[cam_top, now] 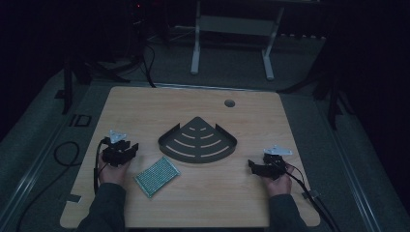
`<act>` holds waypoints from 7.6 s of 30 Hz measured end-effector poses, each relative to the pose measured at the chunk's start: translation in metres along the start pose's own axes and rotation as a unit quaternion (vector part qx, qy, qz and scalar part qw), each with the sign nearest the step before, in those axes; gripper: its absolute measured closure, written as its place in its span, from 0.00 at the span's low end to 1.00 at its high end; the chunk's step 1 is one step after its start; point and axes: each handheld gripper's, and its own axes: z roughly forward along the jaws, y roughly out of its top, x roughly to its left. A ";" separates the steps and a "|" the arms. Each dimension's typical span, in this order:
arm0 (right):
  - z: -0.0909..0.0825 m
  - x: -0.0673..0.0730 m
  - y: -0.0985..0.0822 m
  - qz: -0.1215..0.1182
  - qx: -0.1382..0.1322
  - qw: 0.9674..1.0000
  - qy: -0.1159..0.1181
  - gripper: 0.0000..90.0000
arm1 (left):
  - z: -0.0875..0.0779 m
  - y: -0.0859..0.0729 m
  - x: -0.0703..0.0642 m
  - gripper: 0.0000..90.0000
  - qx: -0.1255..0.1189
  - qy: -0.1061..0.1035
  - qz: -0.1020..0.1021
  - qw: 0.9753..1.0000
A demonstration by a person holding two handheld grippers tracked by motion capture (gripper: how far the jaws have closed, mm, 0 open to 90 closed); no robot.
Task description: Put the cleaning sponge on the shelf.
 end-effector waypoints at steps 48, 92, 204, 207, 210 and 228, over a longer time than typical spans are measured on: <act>0.000 0.000 0.000 -0.001 0.000 1.000 0.001 0.24 | -0.020 -0.006 -0.061 1.00 0.113 -0.183 0.138 0.967; 0.000 0.000 0.000 0.000 -0.001 1.000 0.001 0.24 | -0.022 0.016 -0.014 0.76 0.175 -0.166 0.132 0.961; 0.000 0.000 0.000 -0.001 0.000 1.000 0.001 0.24 | -0.018 0.074 -0.013 1.00 0.260 -0.204 0.130 0.935; 0.000 0.000 0.000 -0.001 0.000 1.000 0.000 0.24 | -0.019 0.077 -0.014 1.00 0.257 -0.206 0.131 0.935; 0.000 0.000 0.000 -0.001 -0.001 1.000 0.000 0.24 | -0.020 0.080 -0.015 1.00 0.257 -0.207 0.134 0.935; 0.000 0.000 0.000 -0.001 0.000 1.000 0.001 0.24 | -0.027 0.102 -0.016 1.00 0.231 -0.210 0.131 0.941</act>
